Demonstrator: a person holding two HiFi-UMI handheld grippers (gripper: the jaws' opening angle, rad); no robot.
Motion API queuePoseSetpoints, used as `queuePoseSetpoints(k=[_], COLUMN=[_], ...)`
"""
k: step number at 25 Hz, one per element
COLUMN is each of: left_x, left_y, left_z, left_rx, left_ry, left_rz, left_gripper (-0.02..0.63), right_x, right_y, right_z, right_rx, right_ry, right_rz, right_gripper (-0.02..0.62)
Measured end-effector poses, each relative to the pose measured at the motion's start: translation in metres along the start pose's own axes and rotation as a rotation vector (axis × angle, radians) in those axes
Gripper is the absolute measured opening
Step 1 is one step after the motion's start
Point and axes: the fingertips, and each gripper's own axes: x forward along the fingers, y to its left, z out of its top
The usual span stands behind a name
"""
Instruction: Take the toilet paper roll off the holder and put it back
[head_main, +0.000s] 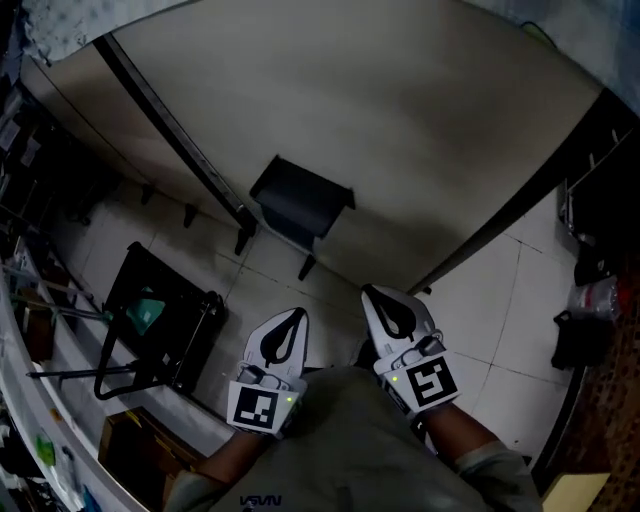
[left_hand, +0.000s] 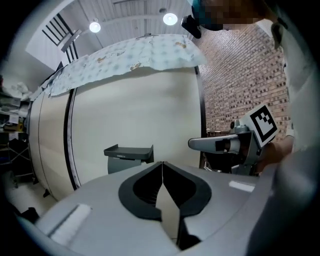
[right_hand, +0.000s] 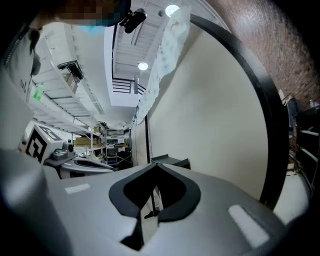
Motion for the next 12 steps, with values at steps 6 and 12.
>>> queuePoseSetpoints(k=[6, 12], left_x=[-0.047, -0.099], left_y=[-0.022, -0.027], left_z=[0.02, -0.003], left_rx=[0.048, -0.017], left_ry=[-0.066, -0.055], left_rz=[-0.077, -0.085], left_gripper=[0.011, 0.006], right_x=[-0.043, -0.078], right_y=[0.047, 0.102], right_z=[0.006, -0.008], right_rx=[0.009, -0.01], right_ry=[-0.014, 0.038], right_rz=[-0.095, -0.131], right_gripper=[0.0, 0.0])
